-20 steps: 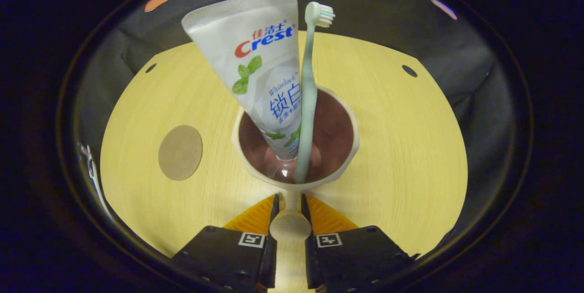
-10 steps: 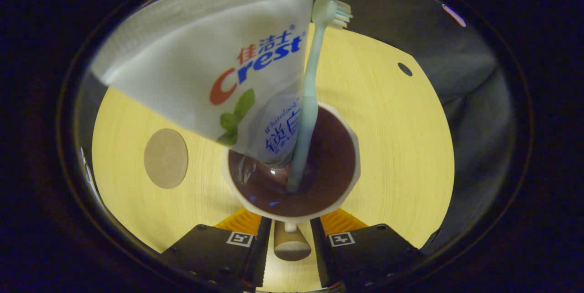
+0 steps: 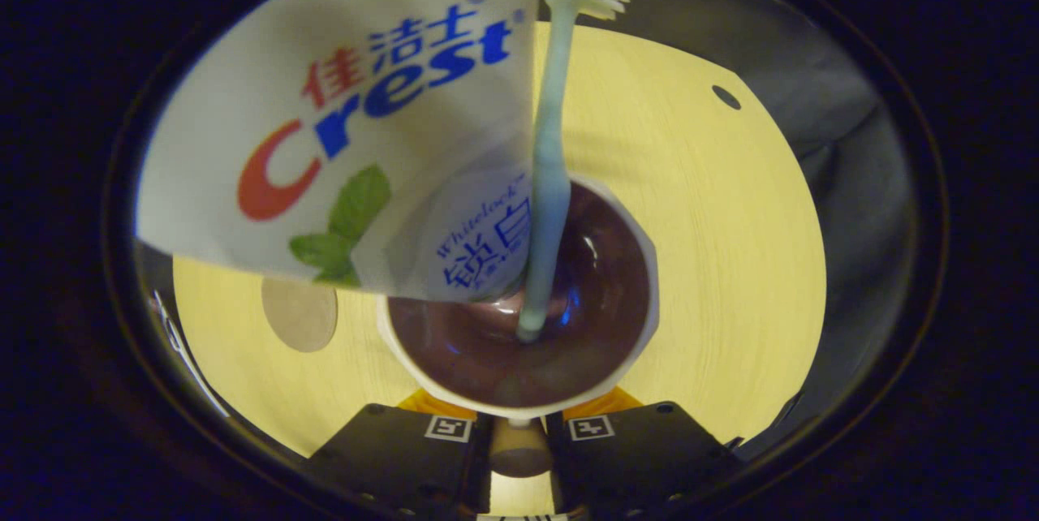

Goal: Put the toothbrush and toothpaste on the desktop into the cup, then pick up the cup and place it on the coaster on the desktop.

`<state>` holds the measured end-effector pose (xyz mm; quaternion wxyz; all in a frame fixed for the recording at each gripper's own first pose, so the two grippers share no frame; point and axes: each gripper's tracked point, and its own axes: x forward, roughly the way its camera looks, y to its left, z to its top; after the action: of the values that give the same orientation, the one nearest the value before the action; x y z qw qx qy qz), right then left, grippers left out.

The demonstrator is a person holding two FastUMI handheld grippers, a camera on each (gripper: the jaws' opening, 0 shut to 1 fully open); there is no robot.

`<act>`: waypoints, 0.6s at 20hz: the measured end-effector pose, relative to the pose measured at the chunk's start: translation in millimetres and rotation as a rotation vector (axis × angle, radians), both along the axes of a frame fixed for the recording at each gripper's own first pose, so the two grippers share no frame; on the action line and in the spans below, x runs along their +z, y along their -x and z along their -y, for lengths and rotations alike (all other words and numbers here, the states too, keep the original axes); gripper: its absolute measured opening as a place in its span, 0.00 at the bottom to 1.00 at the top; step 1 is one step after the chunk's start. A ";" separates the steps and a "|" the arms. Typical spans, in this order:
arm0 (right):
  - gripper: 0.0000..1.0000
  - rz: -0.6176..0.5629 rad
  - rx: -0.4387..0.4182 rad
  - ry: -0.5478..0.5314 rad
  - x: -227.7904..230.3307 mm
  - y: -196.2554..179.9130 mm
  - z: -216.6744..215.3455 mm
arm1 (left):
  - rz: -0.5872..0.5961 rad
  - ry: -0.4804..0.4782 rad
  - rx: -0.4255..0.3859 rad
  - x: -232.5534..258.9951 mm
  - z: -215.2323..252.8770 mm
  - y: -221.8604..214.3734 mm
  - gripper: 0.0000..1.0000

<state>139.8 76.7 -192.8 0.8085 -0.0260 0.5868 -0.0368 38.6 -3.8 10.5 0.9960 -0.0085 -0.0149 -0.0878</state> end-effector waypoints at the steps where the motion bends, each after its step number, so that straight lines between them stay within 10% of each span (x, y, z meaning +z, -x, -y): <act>1: 0.28 -0.002 -0.002 0.000 0.5 2.2 -0.7 | 0.001 -0.001 0.001 0.4 0.0 -0.4 0.81; 12: 0.27 0.083 0.086 -0.011 33.1 7.9 -14.7 | 0.008 0.000 0.031 4.0 -22.2 3.8 0.83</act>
<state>131.9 91.4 -159.7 0.8331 -0.0454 0.5513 0.0002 34.7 18.4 14.5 0.9972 -0.0079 -0.0189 -0.0724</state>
